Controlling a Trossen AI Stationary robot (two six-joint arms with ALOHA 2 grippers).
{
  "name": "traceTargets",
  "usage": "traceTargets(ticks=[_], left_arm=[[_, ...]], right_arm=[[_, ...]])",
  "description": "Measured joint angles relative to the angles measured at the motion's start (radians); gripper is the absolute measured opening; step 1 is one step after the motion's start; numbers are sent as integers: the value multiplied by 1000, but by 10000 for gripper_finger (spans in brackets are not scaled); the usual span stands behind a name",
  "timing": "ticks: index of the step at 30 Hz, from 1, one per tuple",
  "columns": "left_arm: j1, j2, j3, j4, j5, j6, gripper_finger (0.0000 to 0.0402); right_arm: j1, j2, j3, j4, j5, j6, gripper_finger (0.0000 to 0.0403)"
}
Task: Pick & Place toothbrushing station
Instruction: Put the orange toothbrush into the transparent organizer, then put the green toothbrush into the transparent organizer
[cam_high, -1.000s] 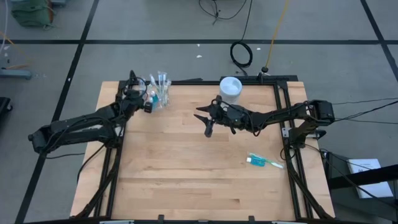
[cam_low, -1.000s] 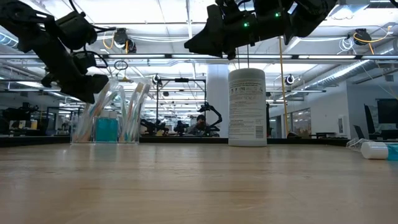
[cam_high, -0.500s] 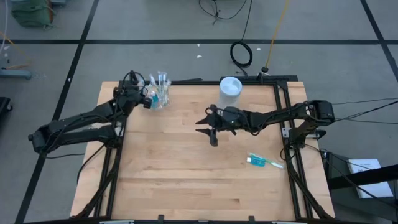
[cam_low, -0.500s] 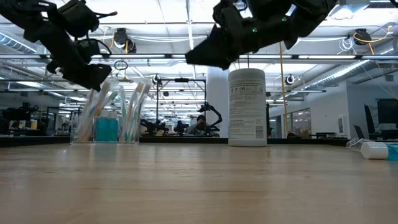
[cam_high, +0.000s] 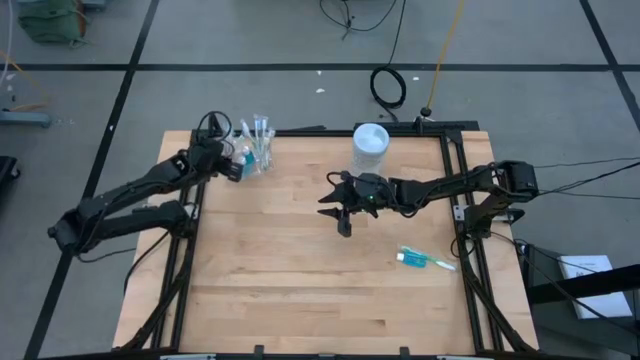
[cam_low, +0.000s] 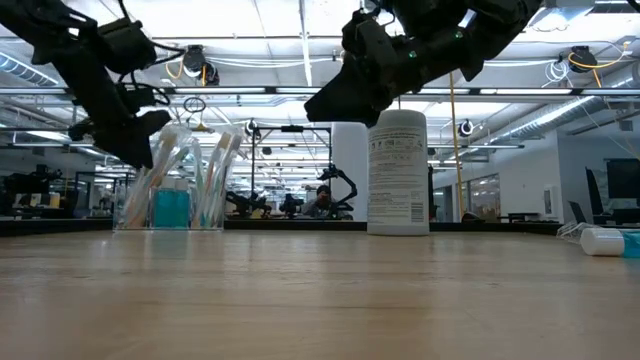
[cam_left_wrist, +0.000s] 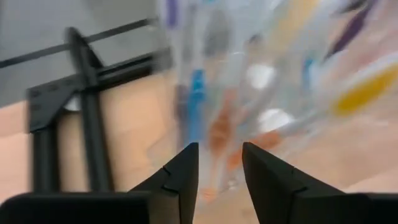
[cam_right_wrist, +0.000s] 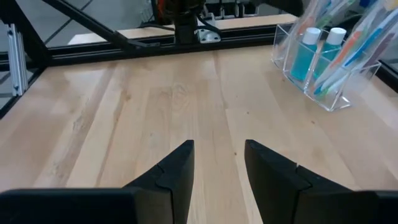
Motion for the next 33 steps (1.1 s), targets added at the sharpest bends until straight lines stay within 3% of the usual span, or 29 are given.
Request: traceTargets(ticks=[6, 13, 23, 27, 33], left_arm=[[51, -23, 0, -17, -65, 9, 117], [52, -77, 23, -119, -21, -55, 111], [34, -81, 96, -156, 129, -73, 111], [-4, -87, 140, -202, 117, -35, 111], [-93, -105, 142, -153, 121, -22, 111]], right_arm=[[6, 0, 0, 9, 1, 0, 137], [13, 0, 0, 24, 0, -8, 137], [21, 0, 0, 0, -17, -3, 136], [68, -8, 0, -150, -57, 4, 127], [138, -74, -1, -592, -48, 201, 125]])
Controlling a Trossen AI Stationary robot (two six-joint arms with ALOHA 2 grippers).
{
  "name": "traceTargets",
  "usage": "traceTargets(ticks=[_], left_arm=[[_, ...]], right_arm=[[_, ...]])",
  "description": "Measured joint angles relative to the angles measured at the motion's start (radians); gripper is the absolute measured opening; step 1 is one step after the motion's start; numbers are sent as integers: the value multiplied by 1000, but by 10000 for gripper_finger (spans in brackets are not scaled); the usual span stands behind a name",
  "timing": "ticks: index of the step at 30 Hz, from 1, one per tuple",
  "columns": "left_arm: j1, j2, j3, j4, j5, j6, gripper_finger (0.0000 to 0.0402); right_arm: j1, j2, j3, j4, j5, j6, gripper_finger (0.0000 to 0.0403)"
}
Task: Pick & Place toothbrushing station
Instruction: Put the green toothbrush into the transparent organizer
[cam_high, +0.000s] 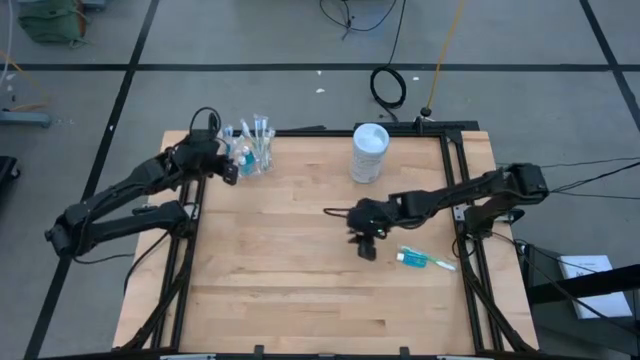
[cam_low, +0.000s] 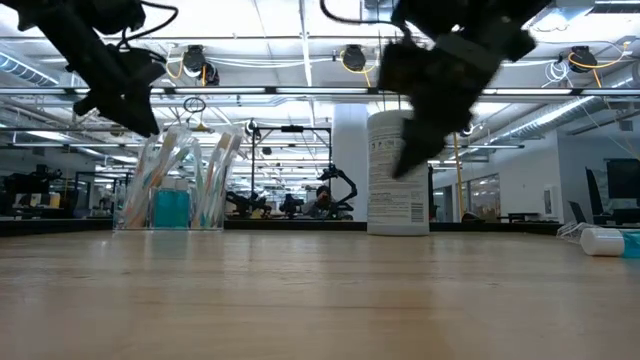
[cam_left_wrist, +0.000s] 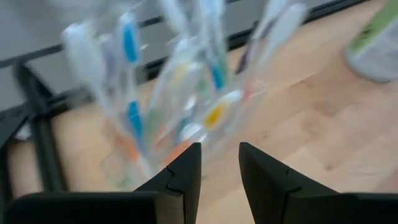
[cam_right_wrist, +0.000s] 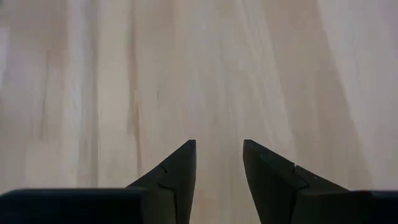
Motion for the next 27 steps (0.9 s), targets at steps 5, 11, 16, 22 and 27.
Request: traceTargets(ticks=[5, 11, 16, 22, 27], left_arm=[[-75, 0, 0, 79, 1, 5, 111], [-145, 1, 0, 114, 2, 25, 111], [-182, 1, 0, 133, 1, 23, 111], [-214, 1, 0, 148, 2, 31, 111], [-227, 1, 0, 149, 2, 23, 111]], right_arm=[[32, -106, 2, -387, 1, 200, 124], [82, -192, 0, -793, 30, 432, 124], [116, -215, -67, -838, 19, 547, 123], [139, -215, -183, -770, -60, 532, 123], [139, -215, -271, -636, -105, 531, 123]])
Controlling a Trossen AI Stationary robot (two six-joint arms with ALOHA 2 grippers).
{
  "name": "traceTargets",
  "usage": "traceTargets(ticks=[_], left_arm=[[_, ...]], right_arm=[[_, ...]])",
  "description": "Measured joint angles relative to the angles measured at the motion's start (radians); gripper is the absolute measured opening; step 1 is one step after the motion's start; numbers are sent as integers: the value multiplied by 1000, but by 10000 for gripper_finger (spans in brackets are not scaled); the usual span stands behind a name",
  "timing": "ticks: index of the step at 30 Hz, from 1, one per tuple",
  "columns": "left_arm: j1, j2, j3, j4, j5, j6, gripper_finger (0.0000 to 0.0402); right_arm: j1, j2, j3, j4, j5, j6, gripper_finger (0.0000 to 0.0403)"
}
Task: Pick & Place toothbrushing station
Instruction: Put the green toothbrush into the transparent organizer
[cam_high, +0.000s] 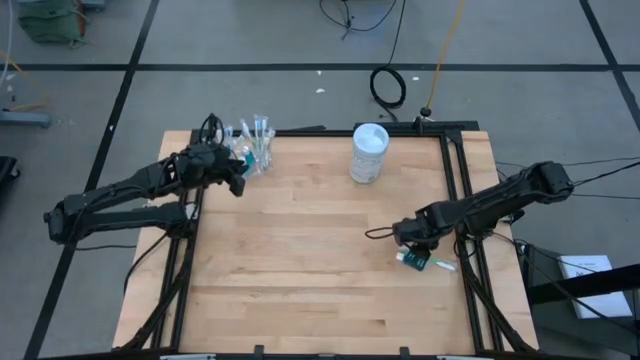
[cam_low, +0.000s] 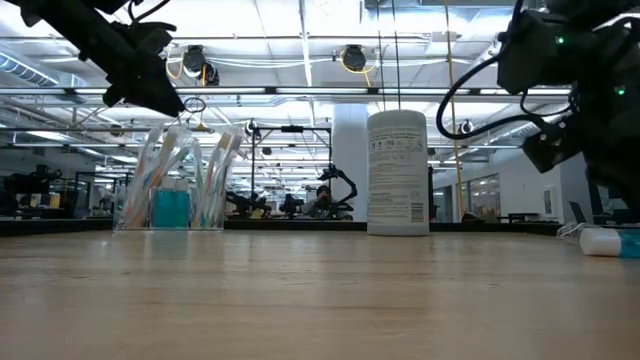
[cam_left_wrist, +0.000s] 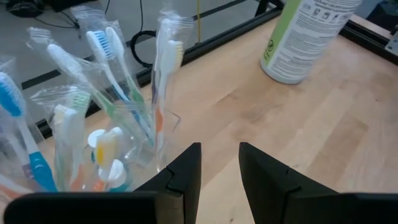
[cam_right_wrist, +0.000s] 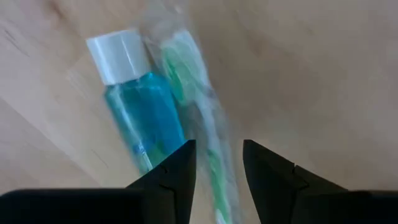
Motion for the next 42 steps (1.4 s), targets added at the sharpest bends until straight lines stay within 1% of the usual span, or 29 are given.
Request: traceTargets(ticks=[2, 5, 7, 9, 12, 17, 18, 19, 22, 24, 26, 29, 32, 35, 37, 38, 40, 42], left_arm=[[-3, 0, 0, 2, -1, -6, 111], [-4, 0, 0, 12, -2, -15, 111], [-4, 0, 0, 25, -2, -23, 111], [-4, 0, 0, 35, -2, -23, 111], [-4, 0, 0, 53, -2, -22, 111], [-5, 0, 0, 58, -2, -21, 111], [-5, 0, 0, 59, -2, -21, 111], [-5, 0, 0, 61, -2, -21, 111], [-4, 0, 0, 67, -2, -19, 111], [-4, 0, 0, 77, -2, -19, 111], [-4, 0, 0, 89, -2, -17, 111], [-4, 0, 0, 119, 7, 25, 111], [-5, 3, 0, 155, 32, 105, 111], [-16, 24, 0, 209, 97, 202, 111], [-33, 50, 0, 268, 169, 263, 111], [-44, 69, 0, 298, 212, 287, 111], [-71, 115, -1, 366, 308, 330, 111], [-102, 170, -1, 452, 393, 368, 111]], right_arm=[[0, 0, -31, 57, 17, -8, 123], [-1, -3, -64, 138, 16, -24, 123], [-1, -6, -83, 172, 19, -30, 123], [0, -5, -86, 177, 45, -18, 119], [0, -5, -86, 170, 69, -10, 96], [-3, -23, -86, 169, 96, -11, 20], [-4, -34, -83, 175, 98, -10, 13], [-4, -43, -79, 184, 107, -11, 10], [-7, -76, -49, 263, 204, -13, 17], [-9, -110, -40, 333, 240, -56, 15], [-19, -135, -41, 469, 271, -138, 7], [-41, -180, -38, 702, 372, -310, 6], [-66, -190, -38, 943, 432, -552, 7], [-102, -165, -36, 1250, 447, -809, 3], [-128, -120, -36, 1438, 430, -946, 3], [-144, -88, -36, 1526, 398, -993, 2], [-179, -15, -36, 1683, 303, -1043, 0], [-212, 65, -36, 1826, 232, -1046, 0]])
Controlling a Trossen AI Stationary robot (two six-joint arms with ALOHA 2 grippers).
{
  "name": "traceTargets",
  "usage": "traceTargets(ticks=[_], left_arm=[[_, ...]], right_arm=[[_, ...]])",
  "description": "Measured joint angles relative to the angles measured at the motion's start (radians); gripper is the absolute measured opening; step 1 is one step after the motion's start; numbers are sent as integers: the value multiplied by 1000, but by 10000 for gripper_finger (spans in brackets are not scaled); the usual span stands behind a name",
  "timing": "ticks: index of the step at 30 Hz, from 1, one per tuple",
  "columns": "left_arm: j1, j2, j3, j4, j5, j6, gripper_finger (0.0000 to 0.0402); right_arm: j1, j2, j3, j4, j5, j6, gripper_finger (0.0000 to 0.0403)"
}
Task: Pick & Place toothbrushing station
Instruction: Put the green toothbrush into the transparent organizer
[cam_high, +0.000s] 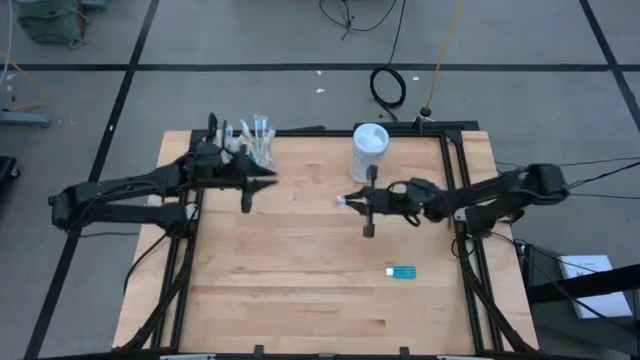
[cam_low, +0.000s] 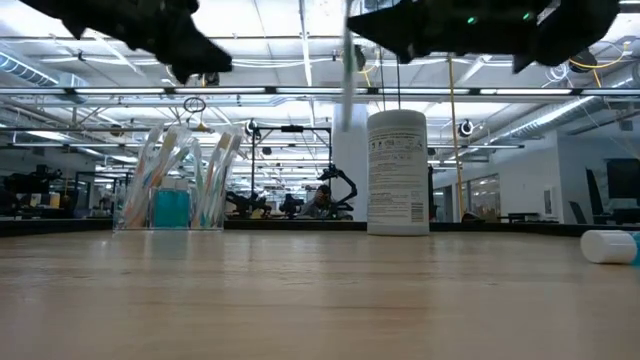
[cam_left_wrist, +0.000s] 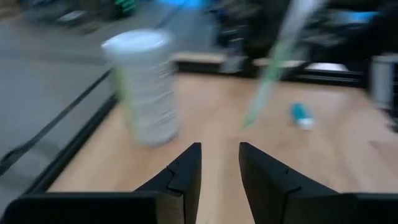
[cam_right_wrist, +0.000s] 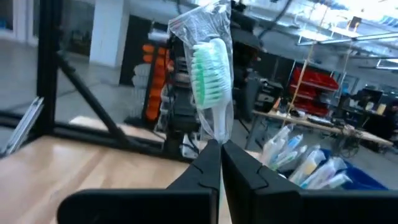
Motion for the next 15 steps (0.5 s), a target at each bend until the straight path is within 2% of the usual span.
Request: traceTargets(ticks=[2, 6, 8, 15], left_arm=[[-28, 61, 0, 93, 50, 40, 111], [-69, 188, 0, 276, 56, 47, 111], [-82, 251, 0, 314, 58, 41, 111], [-93, 395, 0, 464, 84, 43, 111]], right_arm=[[-30, 77, 19, 78, -26, 46, 0], [-68, 171, 86, 77, -36, 175, 1], [-76, 202, 105, 77, -76, 192, 1], [-86, 221, 122, 77, -105, 201, 1]])
